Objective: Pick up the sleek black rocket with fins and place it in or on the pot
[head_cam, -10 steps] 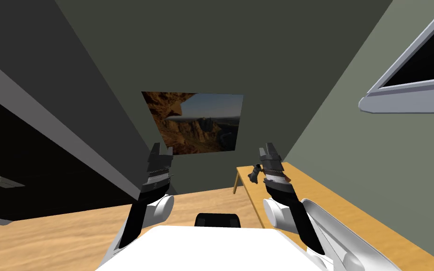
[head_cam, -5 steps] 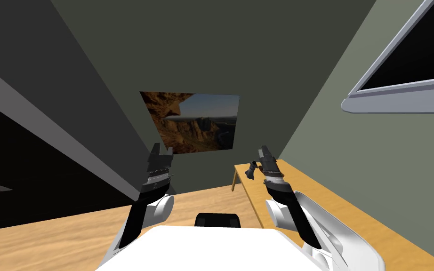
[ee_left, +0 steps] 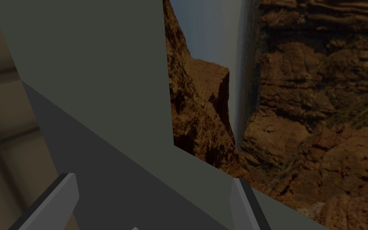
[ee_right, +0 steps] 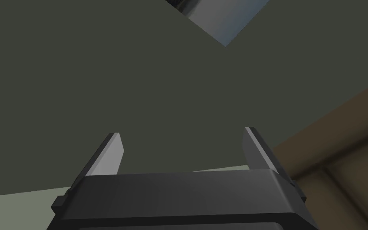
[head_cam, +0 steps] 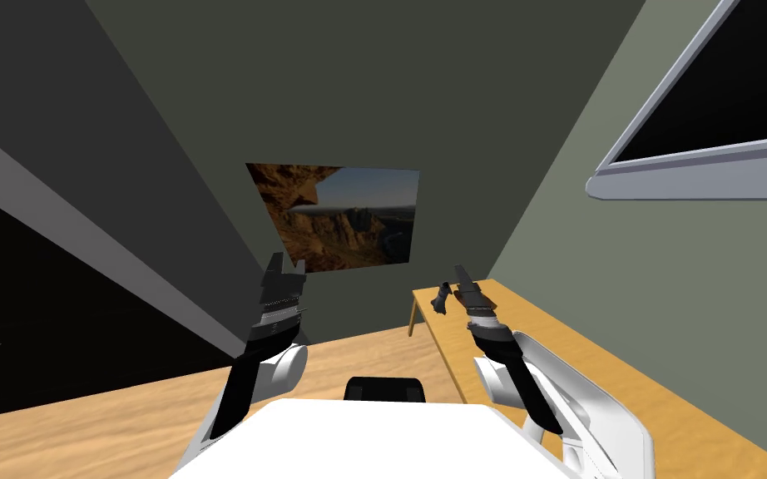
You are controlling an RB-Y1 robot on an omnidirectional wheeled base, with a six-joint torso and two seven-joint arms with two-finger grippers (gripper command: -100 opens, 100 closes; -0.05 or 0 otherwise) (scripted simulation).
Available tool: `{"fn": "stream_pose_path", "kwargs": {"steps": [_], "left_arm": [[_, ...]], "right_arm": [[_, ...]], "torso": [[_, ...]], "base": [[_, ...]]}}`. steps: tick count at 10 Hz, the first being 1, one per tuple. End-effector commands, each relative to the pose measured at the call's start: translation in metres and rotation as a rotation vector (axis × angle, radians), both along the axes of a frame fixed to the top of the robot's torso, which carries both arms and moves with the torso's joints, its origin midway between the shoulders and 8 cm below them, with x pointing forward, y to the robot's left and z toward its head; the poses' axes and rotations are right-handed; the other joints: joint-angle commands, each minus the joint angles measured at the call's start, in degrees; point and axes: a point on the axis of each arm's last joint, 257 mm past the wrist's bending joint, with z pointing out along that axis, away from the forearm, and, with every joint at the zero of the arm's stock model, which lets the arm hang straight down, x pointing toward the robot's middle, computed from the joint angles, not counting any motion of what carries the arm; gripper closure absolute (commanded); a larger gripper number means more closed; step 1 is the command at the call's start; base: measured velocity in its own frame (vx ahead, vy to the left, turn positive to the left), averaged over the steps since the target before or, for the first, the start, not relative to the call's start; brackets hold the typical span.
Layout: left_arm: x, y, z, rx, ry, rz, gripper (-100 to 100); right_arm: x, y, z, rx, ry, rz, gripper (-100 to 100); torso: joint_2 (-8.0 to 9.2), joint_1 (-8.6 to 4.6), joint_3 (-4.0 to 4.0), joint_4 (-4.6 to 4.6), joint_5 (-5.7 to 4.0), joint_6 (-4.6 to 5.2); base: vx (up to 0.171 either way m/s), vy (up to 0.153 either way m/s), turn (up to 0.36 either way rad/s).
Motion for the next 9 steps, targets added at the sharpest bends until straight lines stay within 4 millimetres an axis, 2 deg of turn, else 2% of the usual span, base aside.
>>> {"fn": "stream_pose_path", "kwargs": {"steps": [1, 9], "left_arm": [[0.000, 0.000, 0.000, 0.000, 0.000, 0.000, 0], [0.000, 0.000, 0.000, 0.000, 0.000, 0.000, 0]], "right_arm": [[0.004, -0.005, -0.016, -0.048, 0.024, -0.020, -100], [0.011, -0.032, -0.091, -0.298, 0.134, -0.109, -100]], "torso": [[0.00, 0.00, 0.00, 0.00, 0.00, 0.00], [-0.10, 0.02, -0.06, -0.02, 0.01, 0.00]], "base": [[-0.002, 0.013, -0.021], [0.013, 0.019, -0.030]]}}
